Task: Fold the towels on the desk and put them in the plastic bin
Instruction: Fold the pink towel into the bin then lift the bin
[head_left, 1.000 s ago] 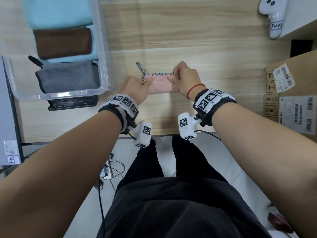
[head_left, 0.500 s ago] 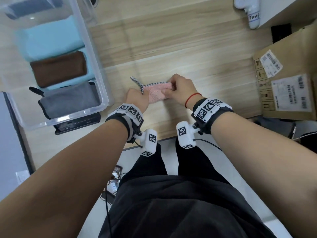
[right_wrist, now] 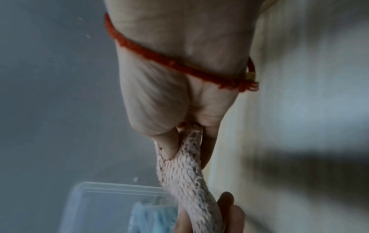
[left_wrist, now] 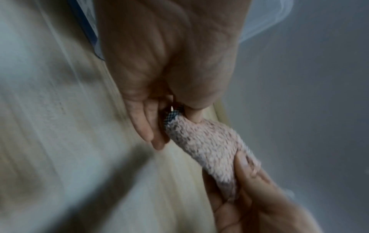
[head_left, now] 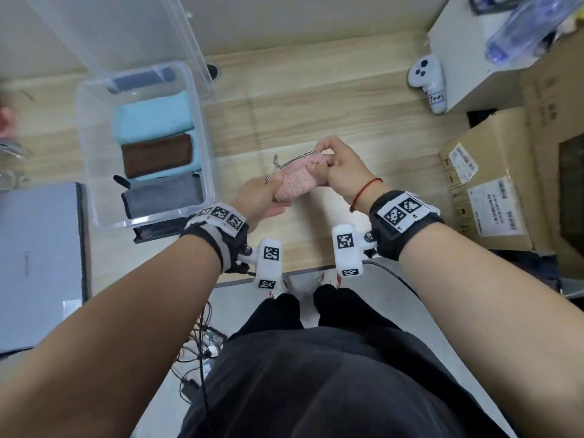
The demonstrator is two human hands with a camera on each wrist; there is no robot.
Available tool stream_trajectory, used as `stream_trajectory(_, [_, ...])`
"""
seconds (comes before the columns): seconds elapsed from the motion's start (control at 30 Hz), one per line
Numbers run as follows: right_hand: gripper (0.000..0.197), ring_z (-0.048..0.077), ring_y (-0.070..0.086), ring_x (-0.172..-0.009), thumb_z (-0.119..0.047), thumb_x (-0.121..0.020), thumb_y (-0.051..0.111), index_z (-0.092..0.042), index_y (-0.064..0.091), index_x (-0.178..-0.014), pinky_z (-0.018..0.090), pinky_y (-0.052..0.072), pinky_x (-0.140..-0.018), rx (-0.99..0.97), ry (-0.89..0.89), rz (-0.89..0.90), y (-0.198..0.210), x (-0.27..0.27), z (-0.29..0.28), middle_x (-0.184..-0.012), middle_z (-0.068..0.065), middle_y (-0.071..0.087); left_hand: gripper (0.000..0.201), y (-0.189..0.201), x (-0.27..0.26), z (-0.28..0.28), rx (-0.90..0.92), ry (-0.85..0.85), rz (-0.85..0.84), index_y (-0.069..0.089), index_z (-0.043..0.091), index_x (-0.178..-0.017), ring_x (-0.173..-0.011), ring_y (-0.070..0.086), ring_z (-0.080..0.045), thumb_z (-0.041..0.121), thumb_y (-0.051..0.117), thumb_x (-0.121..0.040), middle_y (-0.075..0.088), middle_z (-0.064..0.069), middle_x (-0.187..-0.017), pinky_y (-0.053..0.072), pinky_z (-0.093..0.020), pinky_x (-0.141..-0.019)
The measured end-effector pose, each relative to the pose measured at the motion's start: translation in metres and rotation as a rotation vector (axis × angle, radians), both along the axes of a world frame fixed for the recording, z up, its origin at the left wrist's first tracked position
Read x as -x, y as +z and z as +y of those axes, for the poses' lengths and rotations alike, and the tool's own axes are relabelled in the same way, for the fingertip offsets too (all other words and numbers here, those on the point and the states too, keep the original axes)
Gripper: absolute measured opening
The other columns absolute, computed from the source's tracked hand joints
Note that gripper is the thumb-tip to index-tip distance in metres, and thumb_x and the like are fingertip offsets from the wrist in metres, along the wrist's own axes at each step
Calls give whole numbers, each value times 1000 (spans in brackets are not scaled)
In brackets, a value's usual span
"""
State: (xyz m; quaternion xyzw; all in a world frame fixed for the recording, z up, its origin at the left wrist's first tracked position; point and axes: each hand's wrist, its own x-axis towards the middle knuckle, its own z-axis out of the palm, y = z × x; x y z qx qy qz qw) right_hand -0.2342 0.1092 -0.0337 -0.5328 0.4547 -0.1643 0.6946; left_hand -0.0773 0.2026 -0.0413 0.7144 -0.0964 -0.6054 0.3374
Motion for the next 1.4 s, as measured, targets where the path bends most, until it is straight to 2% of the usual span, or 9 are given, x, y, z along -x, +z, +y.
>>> stream_trajectory(0.17, [32, 8, 62, -55, 10, -92, 53, -21, 46, -95, 26, 57, -57, 53, 32, -101, 58, -5, -31, -74, 8, 58, 32, 59, -10, -9, 233, 279, 60, 46, 4, -118, -81, 66, -16, 18, 62, -94, 67, -12, -106, 55, -27, -67])
stream_trajectory(0.37, [30, 5, 53, -47, 7, -88, 62, -17, 50, -101, 21, 49, -47, 193, 117, -95, 110, -35, -49, -65, 3, 49, 37, 127, -39, -2, 494, 195, -239, 48, 21, -121, -59, 58, -9, 6, 64, -91, 60, -6, -69, 49, -25, -64])
stream_trajectory(0.53, [31, 19, 59, -64, -1, -84, 69, -15, 54, -108, 37, 53, -67, 303, 223, -11, 127, -70, -51, -68, 4, 61, 34, 151, -82, 3, 500, 153, -391, 57, 11, -121, -58, 56, -14, 7, 67, -89, 63, -10, -74, 44, -18, -52])
stream_trajectory(0.63, [35, 19, 59, -72, -5, -84, 71, -11, 55, -114, 30, 50, -67, 343, 261, 42, 128, -96, -52, -82, 10, 65, 35, 150, -116, 4, 477, 46, -508, 62, 10, -122, -78, 62, -19, 10, 69, -88, 66, -21, -93, 49, -16, -66])
stream_trajectory(0.77, [37, 10, 59, -71, -10, -86, 71, -11, 57, -120, 24, 48, -70, 428, 358, 122, 123, -142, -51, -83, 0, 67, 20, 146, -166, 4, 399, -145, -658, 65, 7, -113, -70, 60, 1, 11, 62, -93, 66, -1, -84, 45, -12, -72])
stream_trajectory(0.9, [31, 7, 60, -77, -12, -87, 70, -16, 61, -117, 23, 45, -72, 475, 379, 191, 112, -192, -51, -94, -3, 66, 10, 135, -216, 2, 351, -236, -676, 65, 14, -103, -74, 50, -16, 14, 59, -95, 58, -4, -78, 40, -28, -74])
stream_trajectory(1.03, [31, 12, 60, -78, -15, -87, 70, -11, 63, -117, 29, 48, -76, 467, 401, 277, 89, -238, -53, -90, -1, 64, 15, 117, -261, -2, 313, -290, -674, 65, 7, -107, -68, 47, -11, 13, 57, -96, 54, 0, -74, 38, -27, -69])
stream_trajectory(1.23, [38, 18, 60, -87, -17, -88, 69, -6, 62, -124, 28, 48, -83, 553, 439, 477, 57, -288, -55, -91, 1, 61, 25, 79, -313, -13, 188, -433, -806, 71, 7, -103, -90, 62, -31, 27, 61, -92, 69, -15, -95, 49, -42, -87])
stream_trajectory(1.4, [25, 24, 59, -89, -16, -91, 58, -14, 60, -116, 24, 43, -79, 681, 424, 664, 34, -323, -53, -97, 6, 62, 27, 50, -328, -26, 113, -546, -928, 70, 7, -105, -82, 60, -28, 26, 52, -95, 66, -10, -85, 44, -30, -73])
